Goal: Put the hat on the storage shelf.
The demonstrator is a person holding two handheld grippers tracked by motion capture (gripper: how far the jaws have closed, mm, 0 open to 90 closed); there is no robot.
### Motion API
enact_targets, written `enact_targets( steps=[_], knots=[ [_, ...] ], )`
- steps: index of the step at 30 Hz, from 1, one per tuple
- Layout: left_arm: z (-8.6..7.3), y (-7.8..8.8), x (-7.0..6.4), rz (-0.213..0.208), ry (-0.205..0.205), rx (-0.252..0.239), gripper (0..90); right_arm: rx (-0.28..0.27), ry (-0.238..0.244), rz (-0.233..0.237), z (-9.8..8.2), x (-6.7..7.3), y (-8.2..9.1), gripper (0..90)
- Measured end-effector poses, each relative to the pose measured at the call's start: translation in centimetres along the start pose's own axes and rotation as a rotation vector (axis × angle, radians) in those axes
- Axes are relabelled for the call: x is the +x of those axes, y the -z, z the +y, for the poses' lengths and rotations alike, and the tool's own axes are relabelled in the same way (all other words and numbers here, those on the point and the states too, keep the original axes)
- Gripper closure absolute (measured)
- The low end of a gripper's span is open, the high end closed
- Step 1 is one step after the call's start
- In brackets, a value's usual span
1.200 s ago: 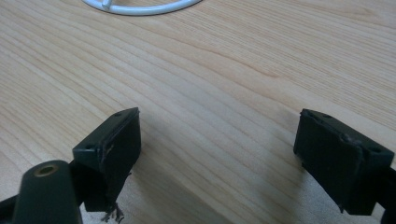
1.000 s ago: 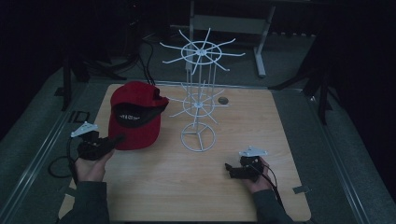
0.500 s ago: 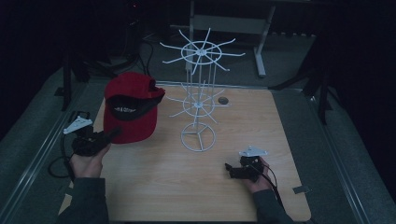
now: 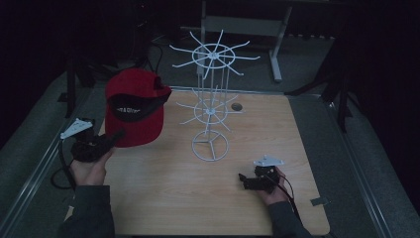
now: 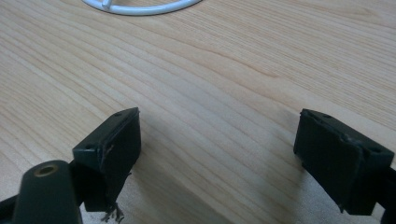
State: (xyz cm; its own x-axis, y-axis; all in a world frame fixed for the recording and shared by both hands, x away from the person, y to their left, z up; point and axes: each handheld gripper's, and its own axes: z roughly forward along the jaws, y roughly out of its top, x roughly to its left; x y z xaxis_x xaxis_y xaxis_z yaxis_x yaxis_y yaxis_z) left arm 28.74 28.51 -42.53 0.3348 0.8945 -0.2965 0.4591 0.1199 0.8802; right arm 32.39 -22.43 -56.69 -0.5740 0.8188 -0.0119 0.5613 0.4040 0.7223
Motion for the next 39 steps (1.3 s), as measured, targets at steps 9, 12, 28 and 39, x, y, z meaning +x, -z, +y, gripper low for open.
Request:
enact_targets(
  steps=[9, 12, 28, 39],
  knots=[
    [0.8, 0.4, -0.2, 0.000, 0.006, -0.032, 85.7, 0.001, -0.003, 0.000, 0.0, 0.0, 0.0, 14.7],
    [1.2, 0.5, -0.3, -0.004, 0.006, -0.043, 85.7, 0.001, -0.001, 0.000, 0.0, 0.0, 0.0, 14.7],
    [2.9, 0.4, -1.0, -0.009, 0.006, -0.080, 85.7, 0.000, -0.001, 0.001, 0.0, 0.0, 0.0, 14.7],
    [3.9, 0.1, -1.4, -0.019, 0.018, -0.096, 85.7, 0.001, -0.001, 0.001, 0.0, 0.0, 0.0, 14.7]
  ],
)
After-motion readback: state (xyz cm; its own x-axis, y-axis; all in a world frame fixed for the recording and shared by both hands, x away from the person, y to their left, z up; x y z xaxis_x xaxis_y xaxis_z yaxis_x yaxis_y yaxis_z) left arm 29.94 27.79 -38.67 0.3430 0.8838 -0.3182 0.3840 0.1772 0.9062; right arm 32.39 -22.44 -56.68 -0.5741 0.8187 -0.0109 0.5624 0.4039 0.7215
